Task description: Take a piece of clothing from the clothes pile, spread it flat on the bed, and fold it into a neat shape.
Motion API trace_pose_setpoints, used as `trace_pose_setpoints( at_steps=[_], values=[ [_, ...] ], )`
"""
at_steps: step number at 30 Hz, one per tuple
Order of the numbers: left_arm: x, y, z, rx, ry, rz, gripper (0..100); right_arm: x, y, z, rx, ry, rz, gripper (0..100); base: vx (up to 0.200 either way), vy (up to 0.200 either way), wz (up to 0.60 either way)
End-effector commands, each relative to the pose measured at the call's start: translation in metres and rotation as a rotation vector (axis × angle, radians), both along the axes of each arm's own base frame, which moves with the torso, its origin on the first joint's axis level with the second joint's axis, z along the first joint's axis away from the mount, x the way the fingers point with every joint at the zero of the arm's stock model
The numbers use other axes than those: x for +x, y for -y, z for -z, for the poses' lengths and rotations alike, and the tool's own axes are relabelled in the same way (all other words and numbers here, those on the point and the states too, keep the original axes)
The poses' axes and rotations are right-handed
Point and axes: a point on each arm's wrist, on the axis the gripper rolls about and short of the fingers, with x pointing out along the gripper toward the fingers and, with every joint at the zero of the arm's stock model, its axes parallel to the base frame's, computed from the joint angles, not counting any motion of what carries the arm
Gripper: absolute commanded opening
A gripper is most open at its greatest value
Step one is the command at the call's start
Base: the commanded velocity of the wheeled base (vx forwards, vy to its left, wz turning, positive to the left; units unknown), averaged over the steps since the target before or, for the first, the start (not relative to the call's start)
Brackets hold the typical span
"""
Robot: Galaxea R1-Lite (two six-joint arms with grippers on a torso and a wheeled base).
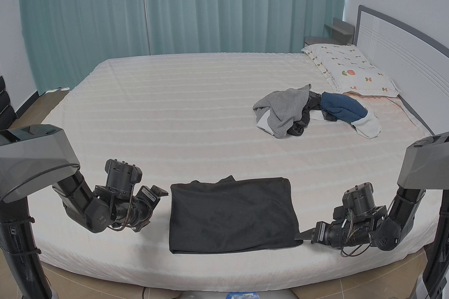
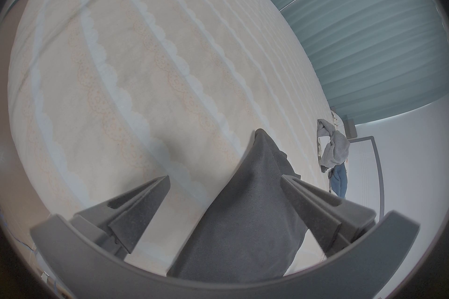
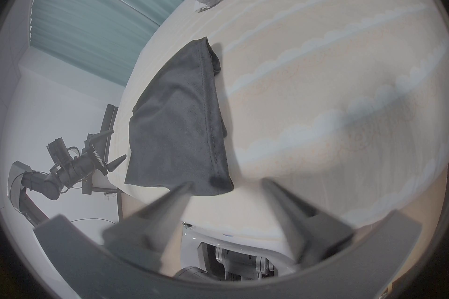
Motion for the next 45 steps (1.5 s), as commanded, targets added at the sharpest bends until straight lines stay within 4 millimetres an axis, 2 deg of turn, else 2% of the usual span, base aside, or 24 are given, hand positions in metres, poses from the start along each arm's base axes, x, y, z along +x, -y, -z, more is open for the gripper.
trace_pose_setpoints(
  at_steps=[1, 3, 4, 5, 6, 7, 8, 10, 16, 22, 29, 33, 34, 45],
  values=[
    [0.0, 0.0, 0.0, -0.001, -0.001, -0.002, 100, 0.011, 0.002, -0.008, 0.02, 0.048, 0.021, 100, 0.0, 0.0, 0.0],
    [0.0, 0.0, 0.0, -0.001, -0.001, -0.002, 100, 0.018, 0.002, -0.011, 0.031, 0.069, 0.034, 100, 0.0, 0.0, 0.0],
    [0.0, 0.0, 0.0, -0.002, -0.002, 0.0, 100, 0.031, 0.005, -0.013, 0.046, 0.094, 0.06, 100, 0.0, 0.0, 0.0],
    [0.0, 0.0, 0.0, -0.002, -0.002, 0.0, 100, 0.031, 0.005, -0.013, 0.046, 0.094, 0.06, 100, 0.0, 0.0, 0.0],
    [0.0, 0.0, 0.0, -0.002, -0.002, 0.0, 100, 0.047, 0.009, -0.011, 0.053, 0.111, 0.086, 100, 0.0, 0.0, 0.0],
    [0.0, 0.0, 0.0, -0.002, -0.002, 0.0, 100, 0.056, 0.01, -0.008, 0.056, 0.121, 0.097, 100, 0.0, 0.0, 0.0],
    [0.0, 0.0, 0.0, -0.002, -0.002, 0.0, 100, 0.056, 0.01, -0.008, 0.056, 0.121, 0.097, 100, 0.0, 0.0, 0.0],
    [0.0, 0.0, 0.0, -0.002, -0.002, 0.0, 100, 0.076, 0.011, -0.003, 0.071, 0.141, 0.124, 100, 0.0, 0.0, 0.0],
    [0.0, 0.0, 0.0, -0.002, -0.002, 0.0, 100, 0.109, -0.001, 0.009, 0.121, 0.167, 0.154, 100, 0.0, 0.0, 0.0],
    [0.0, 0.0, 0.001, -0.003, -0.002, -0.002, 100, 0.128, -0.02, 0.011, 0.145, 0.207, 0.124, 100, 0.0, 0.0, 0.0],
    [0.0, 0.0, 0.0, -0.002, -0.002, 0.0, 100, 0.153, -0.027, 0.015, 0.207, 0.203, 0.175, 100, 0.0, 0.0, 0.0],
    [0.0, 0.001, 0.0, -0.001, -0.001, 0.002, 100, 0.157, -0.029, 0.016, 0.22, 0.205, 0.182, 100, 0.0, 0.0, 0.0],
    [0.0, 0.001, 0.0, -0.001, 0.0, 0.004, 100, 0.157, -0.029, 0.016, 0.22, 0.204, 0.182, 0, 0.0, 0.0, 0.0],
    [-0.001, 0.001, 0.001, -0.002, -0.003, 0.003, 100, 0.163, -0.026, 0.018, 0.206, 0.226, 0.218, 0, 0.0, 0.0, 0.0]
  ],
)
